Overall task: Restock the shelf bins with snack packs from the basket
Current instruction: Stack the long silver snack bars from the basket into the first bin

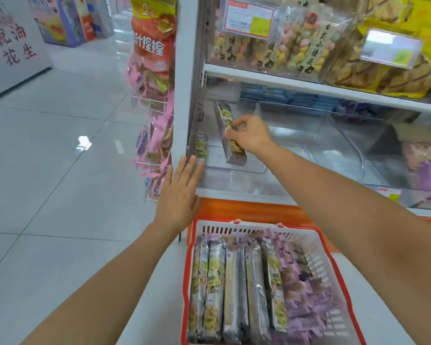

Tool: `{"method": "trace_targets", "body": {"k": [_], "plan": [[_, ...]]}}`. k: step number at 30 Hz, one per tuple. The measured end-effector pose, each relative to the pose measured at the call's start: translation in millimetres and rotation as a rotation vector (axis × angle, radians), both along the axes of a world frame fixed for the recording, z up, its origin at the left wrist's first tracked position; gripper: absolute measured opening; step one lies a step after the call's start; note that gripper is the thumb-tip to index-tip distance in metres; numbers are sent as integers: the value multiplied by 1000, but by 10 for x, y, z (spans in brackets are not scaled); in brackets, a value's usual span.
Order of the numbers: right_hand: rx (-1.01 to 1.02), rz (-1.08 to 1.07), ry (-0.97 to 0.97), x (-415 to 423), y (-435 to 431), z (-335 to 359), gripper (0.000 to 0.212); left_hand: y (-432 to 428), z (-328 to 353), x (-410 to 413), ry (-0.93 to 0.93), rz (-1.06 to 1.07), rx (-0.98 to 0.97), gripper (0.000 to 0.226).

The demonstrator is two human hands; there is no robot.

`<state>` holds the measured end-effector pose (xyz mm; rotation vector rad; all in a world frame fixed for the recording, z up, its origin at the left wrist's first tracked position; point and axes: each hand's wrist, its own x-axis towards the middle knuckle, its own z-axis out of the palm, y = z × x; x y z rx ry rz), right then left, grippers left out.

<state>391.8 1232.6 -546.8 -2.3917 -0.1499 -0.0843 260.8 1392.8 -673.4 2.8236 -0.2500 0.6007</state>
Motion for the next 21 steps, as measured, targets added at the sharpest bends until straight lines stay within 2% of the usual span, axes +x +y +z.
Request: {"method": "trace_targets", "body": {"k": [5, 10, 16, 21], "plan": [[-145, -6, 76, 272, 208, -298, 28, 73, -199, 82, -82, -50, -9, 84], [-309, 29, 186, 283, 311, -520, 36, 54, -270, 119, -126, -54, -63, 88], [-283, 78, 286, 281, 408, -626, 45, 49, -266, 127, -158, -53, -71, 91], [-240, 142, 391, 336, 399, -623, 37, 53, -253, 110, -135, -40, -64, 91]]}}
